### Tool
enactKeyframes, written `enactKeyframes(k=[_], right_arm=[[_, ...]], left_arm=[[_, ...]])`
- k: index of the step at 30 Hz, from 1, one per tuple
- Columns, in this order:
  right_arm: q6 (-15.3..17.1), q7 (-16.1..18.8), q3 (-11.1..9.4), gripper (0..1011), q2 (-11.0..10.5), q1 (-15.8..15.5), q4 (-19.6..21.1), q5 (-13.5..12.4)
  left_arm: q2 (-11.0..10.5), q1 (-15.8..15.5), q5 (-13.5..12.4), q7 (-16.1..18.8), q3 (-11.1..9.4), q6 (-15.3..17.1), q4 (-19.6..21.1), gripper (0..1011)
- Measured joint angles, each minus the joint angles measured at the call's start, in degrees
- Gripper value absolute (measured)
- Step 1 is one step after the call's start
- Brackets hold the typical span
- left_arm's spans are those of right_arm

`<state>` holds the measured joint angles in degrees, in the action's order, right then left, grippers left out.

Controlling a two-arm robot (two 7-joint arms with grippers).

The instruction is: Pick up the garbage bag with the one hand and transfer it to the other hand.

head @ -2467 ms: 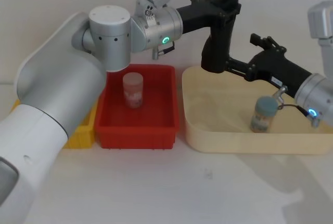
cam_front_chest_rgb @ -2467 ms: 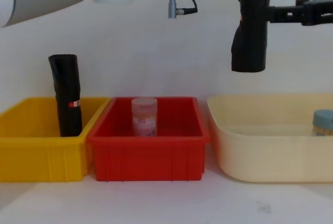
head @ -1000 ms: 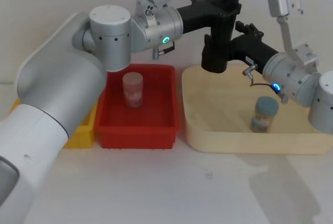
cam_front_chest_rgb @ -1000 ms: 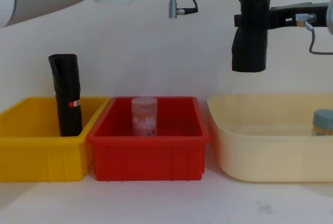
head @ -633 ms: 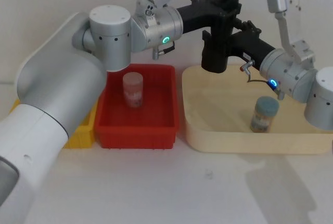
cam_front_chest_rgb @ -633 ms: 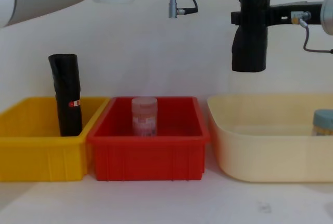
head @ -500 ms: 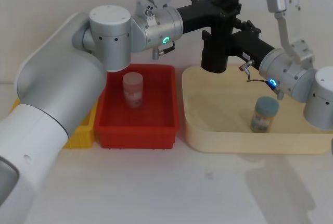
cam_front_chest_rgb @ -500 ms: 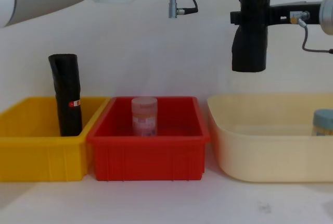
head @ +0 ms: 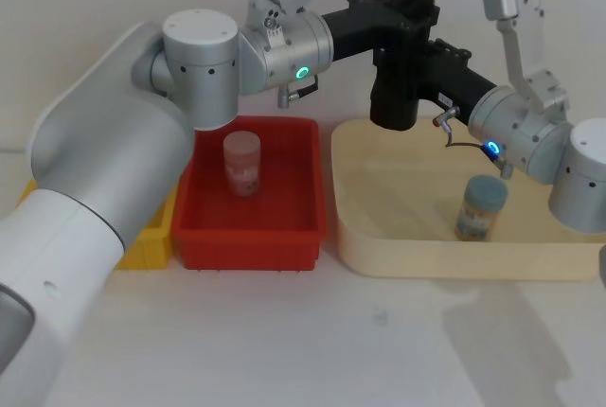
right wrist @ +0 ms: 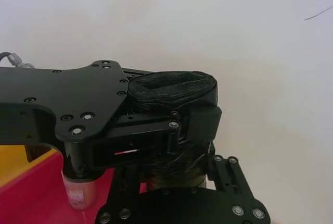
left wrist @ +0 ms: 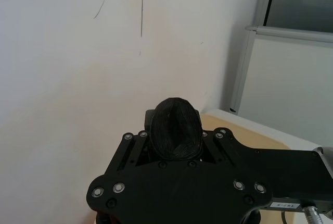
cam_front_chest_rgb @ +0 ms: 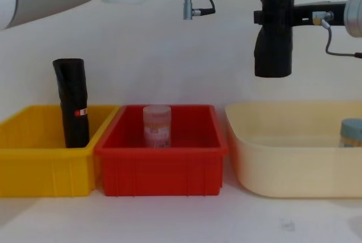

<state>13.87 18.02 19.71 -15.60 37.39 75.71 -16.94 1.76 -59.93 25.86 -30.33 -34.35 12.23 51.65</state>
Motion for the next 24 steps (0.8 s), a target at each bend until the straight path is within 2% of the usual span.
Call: enactKeyframes(k=[3, 17, 20, 21, 22, 24], right_arm=[[-0.01, 0.0, -0.02, 573, 0.04, 0.07, -0.08, 0.0], [-0.09, 0.0, -0.07, 573, 0.13, 0.16, -0.27, 0.01], [-0.09, -0.03, -0.08, 572, 0.13, 0.18, -0.29, 0.01], [-0.09, -0.04, -0.08, 571, 0.13, 0.19, -0.29, 0.01], [-0.09, -0.05, -0.08, 571, 0.14, 0.19, -0.3, 0.01], [-0.09, -0.05, -0.08, 570, 0.14, 0.2, -0.3, 0.01]], left_arm=[[0.0, 0.0, 0.0, 0.0, 0.0, 0.0, 0.0, 341], [0.0, 0.0, 0.0, -0.01, 0.0, 0.0, 0.0, 343], [0.0, 0.0, 0.0, -0.01, 0.0, 0.0, 0.0, 403], [-0.01, 0.0, 0.0, -0.01, 0.0, 0.0, 0.0, 457], [-0.01, 0.0, 0.0, -0.02, 0.0, 0.0, 0.0, 457], [-0.01, 0.0, 0.0, -0.02, 0.0, 0.0, 0.0, 532]])
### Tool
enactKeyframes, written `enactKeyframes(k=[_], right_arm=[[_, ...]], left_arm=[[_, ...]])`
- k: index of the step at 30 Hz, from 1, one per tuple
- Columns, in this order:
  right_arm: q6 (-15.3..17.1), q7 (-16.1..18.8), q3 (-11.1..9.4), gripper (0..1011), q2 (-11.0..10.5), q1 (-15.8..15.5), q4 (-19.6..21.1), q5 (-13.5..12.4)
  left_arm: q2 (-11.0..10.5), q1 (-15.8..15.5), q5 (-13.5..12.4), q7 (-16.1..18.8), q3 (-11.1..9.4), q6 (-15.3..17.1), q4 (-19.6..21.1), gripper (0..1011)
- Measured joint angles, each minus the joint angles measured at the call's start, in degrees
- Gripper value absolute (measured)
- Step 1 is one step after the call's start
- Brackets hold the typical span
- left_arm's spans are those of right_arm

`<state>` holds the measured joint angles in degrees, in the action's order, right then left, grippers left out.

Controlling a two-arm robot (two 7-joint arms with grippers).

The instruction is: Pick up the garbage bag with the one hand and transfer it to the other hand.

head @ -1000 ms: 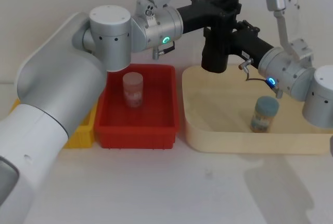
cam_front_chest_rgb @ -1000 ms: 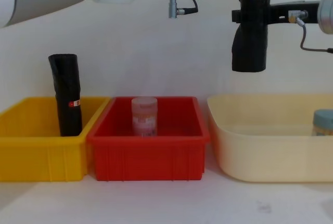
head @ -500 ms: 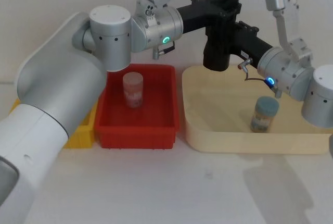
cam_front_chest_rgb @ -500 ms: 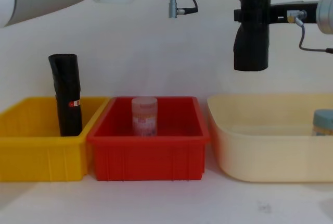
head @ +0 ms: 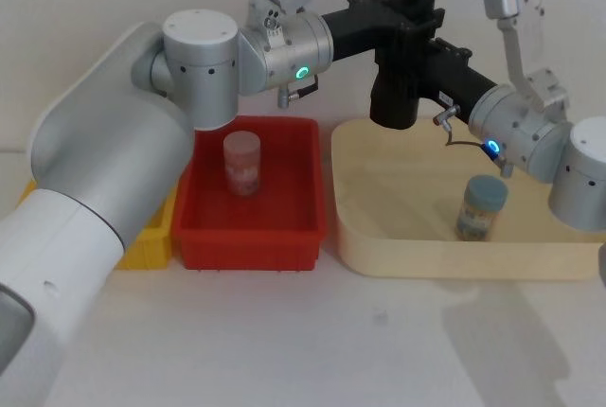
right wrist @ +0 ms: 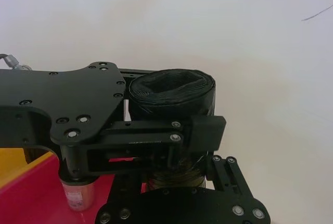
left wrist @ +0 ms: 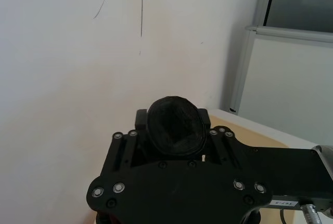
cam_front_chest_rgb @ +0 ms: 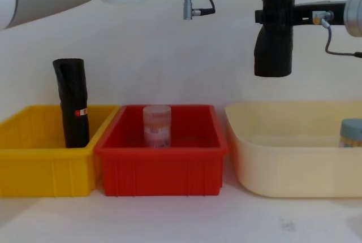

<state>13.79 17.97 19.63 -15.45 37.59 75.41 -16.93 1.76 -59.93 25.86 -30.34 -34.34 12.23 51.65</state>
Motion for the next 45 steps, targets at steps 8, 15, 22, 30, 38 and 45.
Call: enactKeyframes(k=[8, 15, 22, 30, 38, 45], right_arm=[[0.0, 0.0, 0.0, 570, 0.03, 0.02, -0.04, 0.0], [-0.02, 0.0, 0.01, 570, 0.05, 0.16, -0.23, 0.05], [-0.39, -0.34, 0.44, 570, 0.13, 2.66, -2.85, 1.66], [-0.77, -1.83, 0.92, 570, 0.38, 8.28, -9.45, 4.66], [-0.24, -3.18, 0.45, 570, -0.63, 11.61, -12.66, 6.6], [1.91, -3.13, -1.26, 570, -3.03, 9.85, -7.98, 6.54]], left_arm=[[0.0, 0.0, 0.0, 0.0, 0.0, 0.0, 0.0, 781], [0.0, 0.0, 0.0, 0.01, 0.0, 0.0, 0.0, 969], [0.0, 0.0, 0.0, 0.01, 0.0, 0.0, 0.0, 1000], [0.0, 0.0, 0.0, 0.02, 0.0, 0.0, 0.0, 1001], [0.0, 0.0, 0.0, 0.02, 0.0, 0.0, 0.0, 1001], [0.0, 0.0, 0.0, 0.02, 0.0, 0.0, -0.01, 1001]])
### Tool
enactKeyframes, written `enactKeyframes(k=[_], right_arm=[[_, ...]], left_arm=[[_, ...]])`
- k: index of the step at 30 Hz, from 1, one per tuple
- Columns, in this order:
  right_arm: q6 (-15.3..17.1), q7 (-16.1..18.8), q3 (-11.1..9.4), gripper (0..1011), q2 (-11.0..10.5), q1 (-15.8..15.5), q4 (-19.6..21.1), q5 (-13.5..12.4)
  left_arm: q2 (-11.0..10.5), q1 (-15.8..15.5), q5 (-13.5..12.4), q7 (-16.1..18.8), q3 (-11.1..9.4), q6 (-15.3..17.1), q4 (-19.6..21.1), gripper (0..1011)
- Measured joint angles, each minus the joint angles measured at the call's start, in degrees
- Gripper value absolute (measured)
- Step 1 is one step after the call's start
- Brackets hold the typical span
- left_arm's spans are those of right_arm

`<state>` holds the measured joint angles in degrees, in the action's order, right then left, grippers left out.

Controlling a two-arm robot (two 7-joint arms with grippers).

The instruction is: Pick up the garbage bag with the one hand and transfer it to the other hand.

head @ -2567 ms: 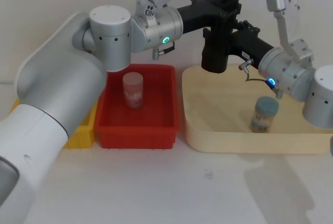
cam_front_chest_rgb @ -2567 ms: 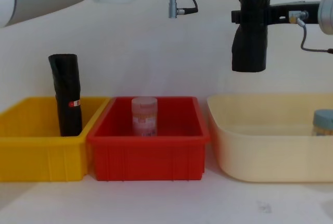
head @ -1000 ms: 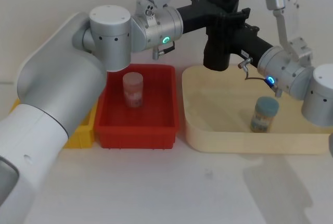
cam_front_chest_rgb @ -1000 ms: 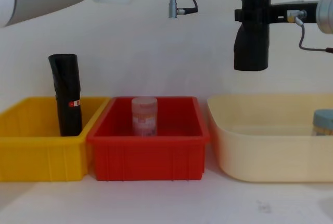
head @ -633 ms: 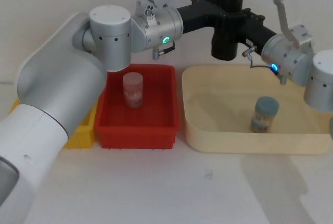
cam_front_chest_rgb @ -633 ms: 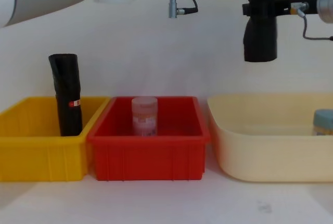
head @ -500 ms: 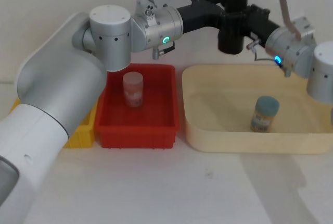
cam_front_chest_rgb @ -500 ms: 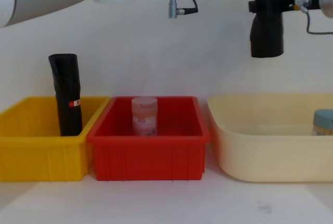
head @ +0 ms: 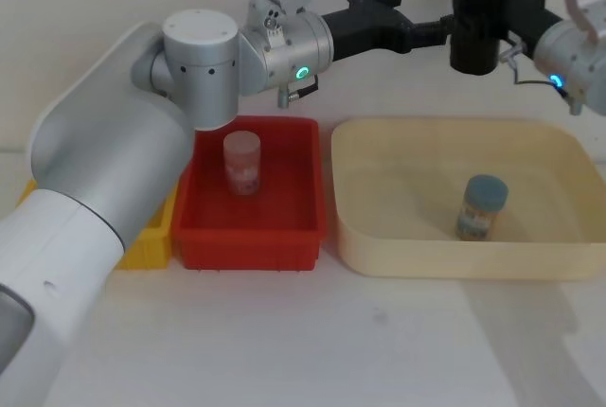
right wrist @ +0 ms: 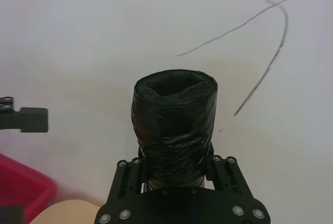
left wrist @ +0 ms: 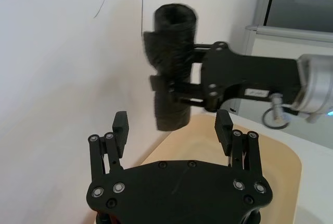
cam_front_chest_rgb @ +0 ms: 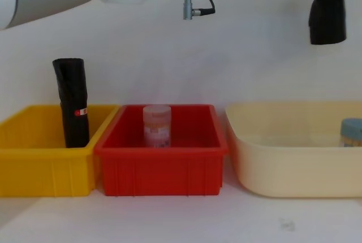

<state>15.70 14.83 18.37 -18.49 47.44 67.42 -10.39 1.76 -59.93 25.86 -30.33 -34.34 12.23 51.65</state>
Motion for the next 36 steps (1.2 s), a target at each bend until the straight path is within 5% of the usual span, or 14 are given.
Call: enactKeyframes(k=[8, 22, 36], right_arm=[[2.76, 3.48, -2.05, 570, -3.3, -4.07, 8.03, -2.46], [5.77, 10.46, -1.71, 576, -6.32, -7.42, 13.55, -6.35], [7.19, 13.56, -0.66, 958, -7.33, -8.48, 14.88, -7.75]], left_arm=[[0.0, 0.0, 0.0, 0.0, 0.0, 0.0, 0.0, 1001], [-0.01, 0.0, -0.02, 0.01, 0.0, 0.0, 0.0, 1001], [0.0, 0.0, 0.0, 0.0, 0.0, 0.0, 0.0, 1000]])
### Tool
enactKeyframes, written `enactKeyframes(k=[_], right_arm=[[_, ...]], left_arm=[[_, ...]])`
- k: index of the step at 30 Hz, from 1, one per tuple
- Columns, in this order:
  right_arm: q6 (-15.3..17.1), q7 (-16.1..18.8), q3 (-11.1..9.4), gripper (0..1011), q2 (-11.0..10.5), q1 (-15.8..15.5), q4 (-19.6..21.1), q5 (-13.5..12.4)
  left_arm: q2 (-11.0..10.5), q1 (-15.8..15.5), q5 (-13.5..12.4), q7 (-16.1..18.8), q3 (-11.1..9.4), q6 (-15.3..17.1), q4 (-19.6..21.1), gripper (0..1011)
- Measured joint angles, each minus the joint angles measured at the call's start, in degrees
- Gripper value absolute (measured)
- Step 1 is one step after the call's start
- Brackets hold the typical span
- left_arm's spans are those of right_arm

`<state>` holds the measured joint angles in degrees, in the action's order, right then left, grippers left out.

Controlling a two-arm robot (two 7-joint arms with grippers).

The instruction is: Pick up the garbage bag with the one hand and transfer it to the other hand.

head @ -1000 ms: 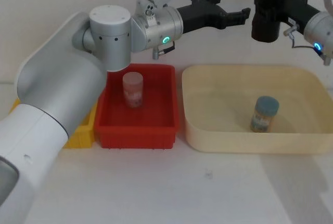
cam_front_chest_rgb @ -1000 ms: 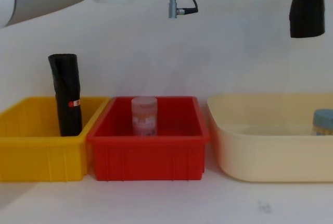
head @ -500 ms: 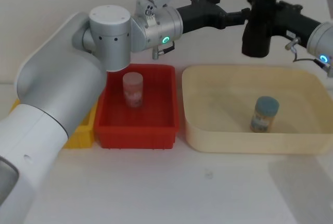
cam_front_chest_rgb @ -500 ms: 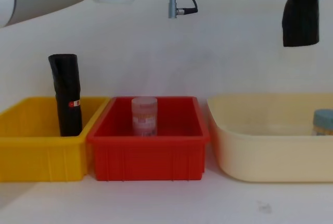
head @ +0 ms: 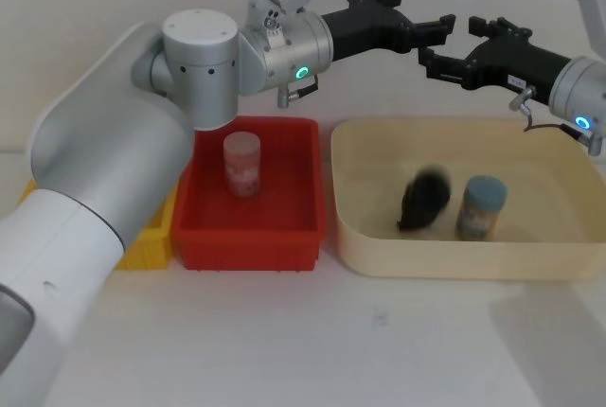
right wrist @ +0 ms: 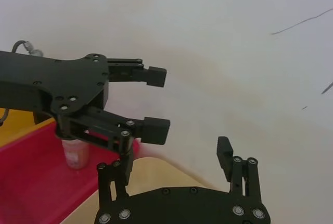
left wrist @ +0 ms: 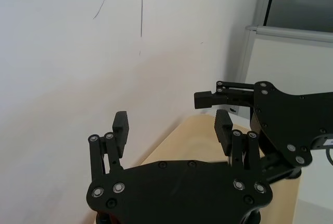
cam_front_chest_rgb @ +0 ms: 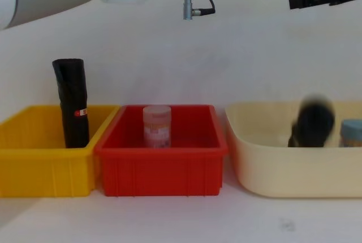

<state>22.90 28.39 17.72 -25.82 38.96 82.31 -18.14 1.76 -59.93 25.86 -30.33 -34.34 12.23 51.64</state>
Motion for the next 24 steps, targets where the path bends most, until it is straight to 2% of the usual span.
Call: enactKeyframes(k=[2, 24], right_arm=[[0.11, 0.22, 0.1, 1001, -0.08, -0.07, 0.09, -0.1], [0.6, 1.28, 0.4, 1001, -0.4, -0.39, 0.48, -0.6]], left_arm=[[0.0, 0.0, 0.0, 0.0, 0.0, 0.0, 0.0, 1001], [0.0, 0.0, 0.0, 0.0, 0.0, 0.0, 0.0, 1000]])
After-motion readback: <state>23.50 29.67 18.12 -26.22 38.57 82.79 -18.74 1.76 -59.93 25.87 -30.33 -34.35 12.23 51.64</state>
